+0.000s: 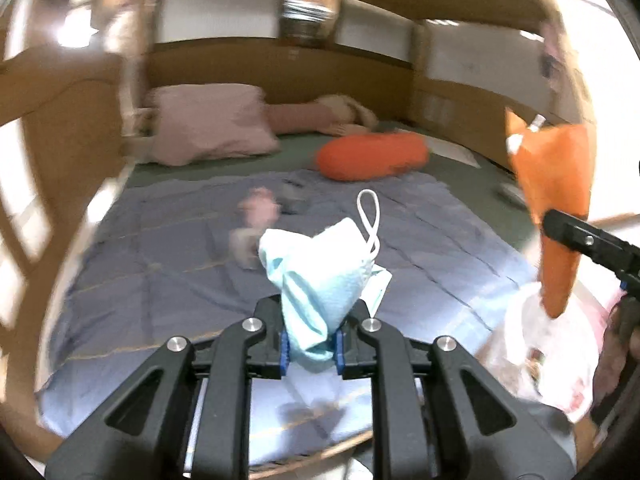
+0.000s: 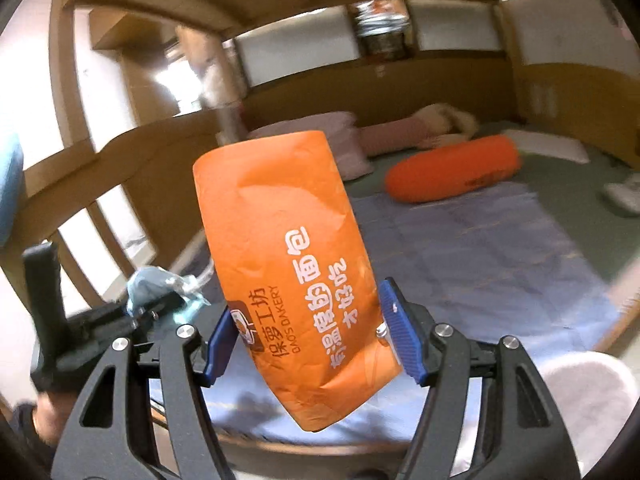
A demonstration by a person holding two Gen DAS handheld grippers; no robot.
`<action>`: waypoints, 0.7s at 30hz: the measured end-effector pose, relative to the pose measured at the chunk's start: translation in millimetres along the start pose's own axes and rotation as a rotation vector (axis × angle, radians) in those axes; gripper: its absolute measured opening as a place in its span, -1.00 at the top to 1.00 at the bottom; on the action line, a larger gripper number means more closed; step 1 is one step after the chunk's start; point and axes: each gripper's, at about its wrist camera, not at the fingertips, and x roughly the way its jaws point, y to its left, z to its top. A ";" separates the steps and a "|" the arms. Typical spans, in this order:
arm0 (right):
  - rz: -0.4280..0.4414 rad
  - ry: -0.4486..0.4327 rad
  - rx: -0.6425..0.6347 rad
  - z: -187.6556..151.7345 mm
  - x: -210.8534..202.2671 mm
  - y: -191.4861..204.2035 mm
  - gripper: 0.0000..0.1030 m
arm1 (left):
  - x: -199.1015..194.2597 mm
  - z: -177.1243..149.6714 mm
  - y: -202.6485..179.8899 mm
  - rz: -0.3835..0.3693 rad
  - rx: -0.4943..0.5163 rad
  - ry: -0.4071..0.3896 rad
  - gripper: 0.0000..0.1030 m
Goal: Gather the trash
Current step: 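Lift and carry the mask in the left tool and bread bag in the right tool to the wastebasket, then open both tools over the wastebasket to drop the mask and bread bag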
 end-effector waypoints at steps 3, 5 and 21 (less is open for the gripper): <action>-0.111 0.030 0.057 -27.2 -38.5 -57.8 -0.30 | 4.7 6.6 -48.6 -0.144 0.065 0.032 0.68; -0.171 0.080 0.130 -53.3 -56.2 -99.9 -0.31 | 4.8 9.7 -97.6 -0.229 0.155 0.040 0.68; -0.313 -0.054 0.292 -47.6 -108.4 -157.3 -0.85 | 42.3 17.4 -180.4 -0.356 0.150 0.183 -0.82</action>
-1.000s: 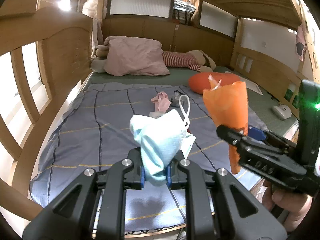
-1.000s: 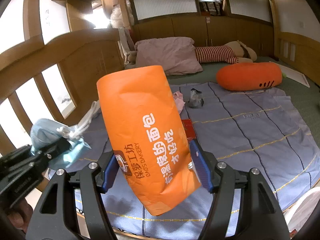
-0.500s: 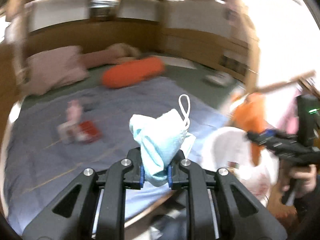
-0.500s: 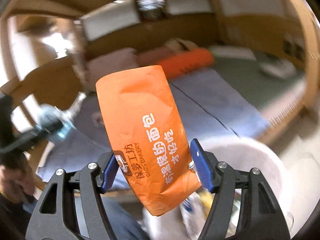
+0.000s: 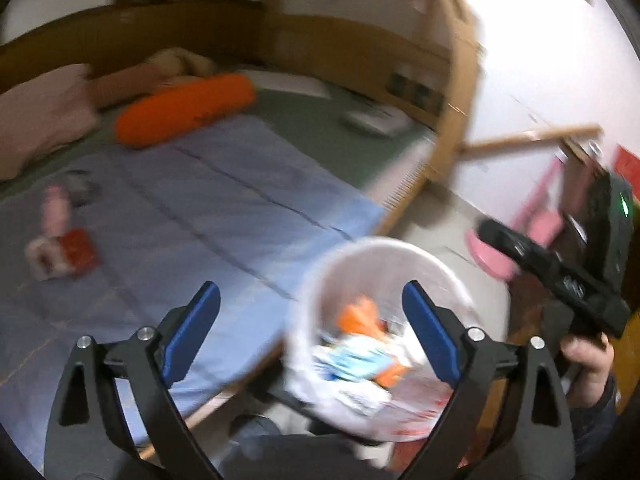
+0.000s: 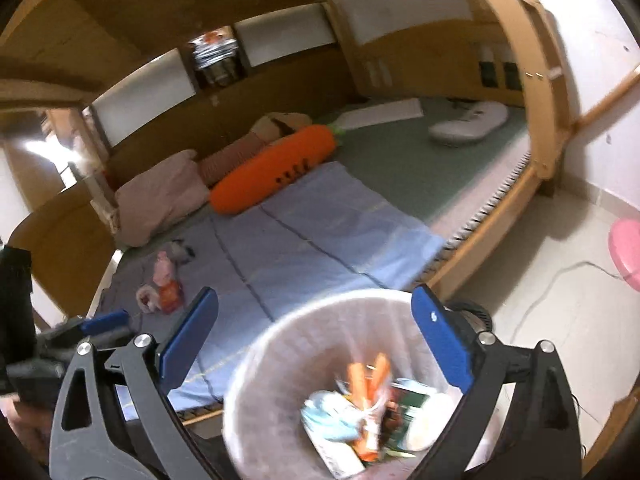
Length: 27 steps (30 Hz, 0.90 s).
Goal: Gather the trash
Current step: 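Open both tools over the wastebasket to drop the mask and bread bag, then move both open tools back over the remaining trash on the bed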
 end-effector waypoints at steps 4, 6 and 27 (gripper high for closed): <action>0.082 0.027 -0.056 5.3 35.2 47.2 -0.85 | -41.5 0.9 85.7 0.220 -0.094 -0.072 -0.88; 0.133 0.065 -0.094 4.3 53.8 85.2 -0.85 | -58.6 -3.5 119.8 0.314 -0.131 -0.097 -0.90; 0.230 0.141 -0.324 -40.6 153.6 292.8 -0.86 | -89.4 -71.6 243.3 0.598 -0.358 -0.088 -0.92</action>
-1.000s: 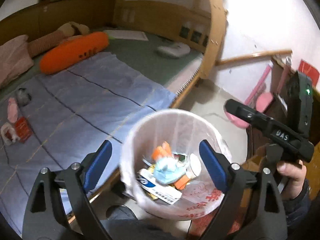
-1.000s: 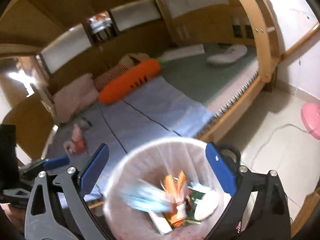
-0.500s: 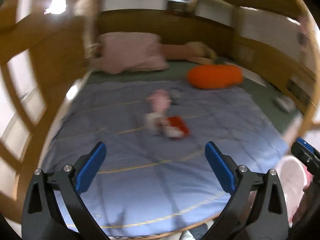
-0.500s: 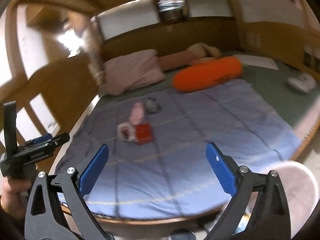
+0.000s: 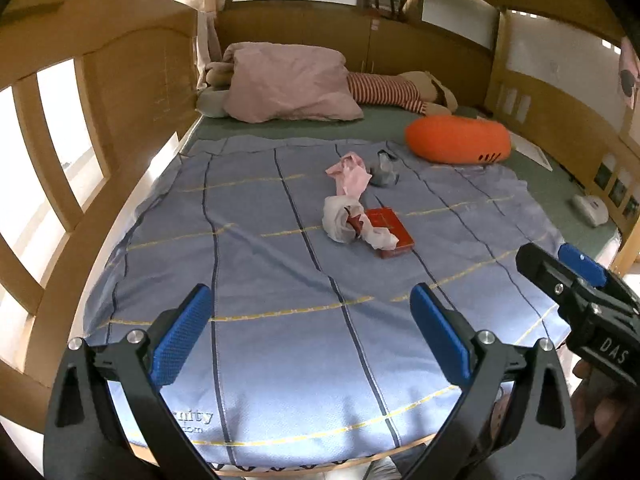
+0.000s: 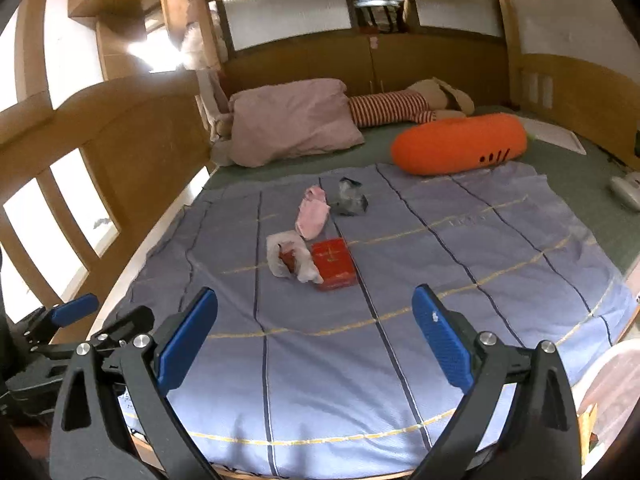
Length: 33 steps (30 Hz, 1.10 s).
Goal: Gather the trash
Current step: 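Move both open tools back over the remaining trash on the bed, then grasp the white tissue with the left tool while the right tool grasps the pink paper wrapper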
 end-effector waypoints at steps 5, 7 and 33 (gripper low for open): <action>0.000 0.011 0.011 0.0 4.6 -0.2 -0.86 | -0.6 0.0 0.1 -0.001 -0.004 0.000 -0.92; -0.001 0.011 0.013 -0.4 7.1 -0.3 -0.86 | 0.1 0.1 1.1 -0.001 -0.008 0.005 -0.92; 0.006 0.164 0.190 50.7 160.6 -41.6 -0.84 | 191.6 66.2 -26.8 -0.056 -0.071 0.158 -0.91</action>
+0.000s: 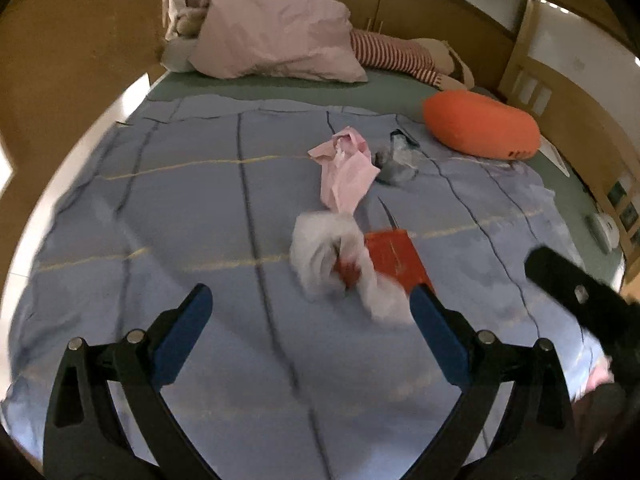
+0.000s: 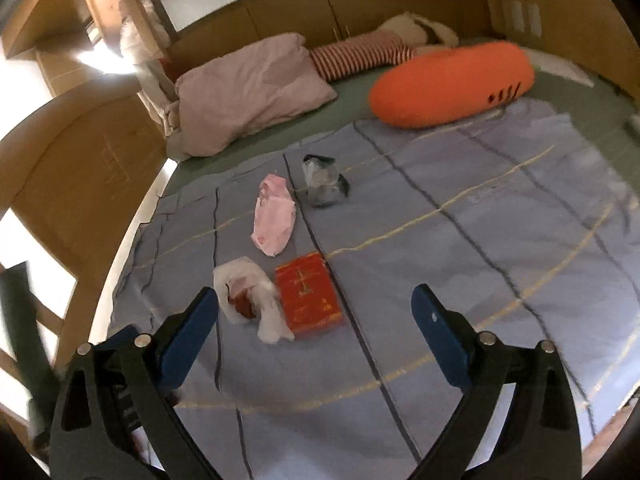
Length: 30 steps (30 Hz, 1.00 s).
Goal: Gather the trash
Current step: 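Grasp the white tissue with the left tool while the right tool grasps the pink paper wrapper, then lift and carry the tissue in the left tool and pink wrapper in the right tool to the wastebasket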
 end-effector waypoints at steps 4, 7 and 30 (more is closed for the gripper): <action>0.015 0.029 0.005 23.3 38.7 6.4 -0.84 | 63.5 29.3 1.5 -0.002 -0.033 0.062 -0.83; 0.042 0.082 0.032 43.8 79.6 12.4 -0.77 | 101.7 33.0 16.6 -0.056 -0.098 0.169 -0.21; 0.206 0.067 -0.195 5.7 8.5 86.7 0.67 | -148.8 16.4 100.5 -0.035 -0.022 -0.250 0.73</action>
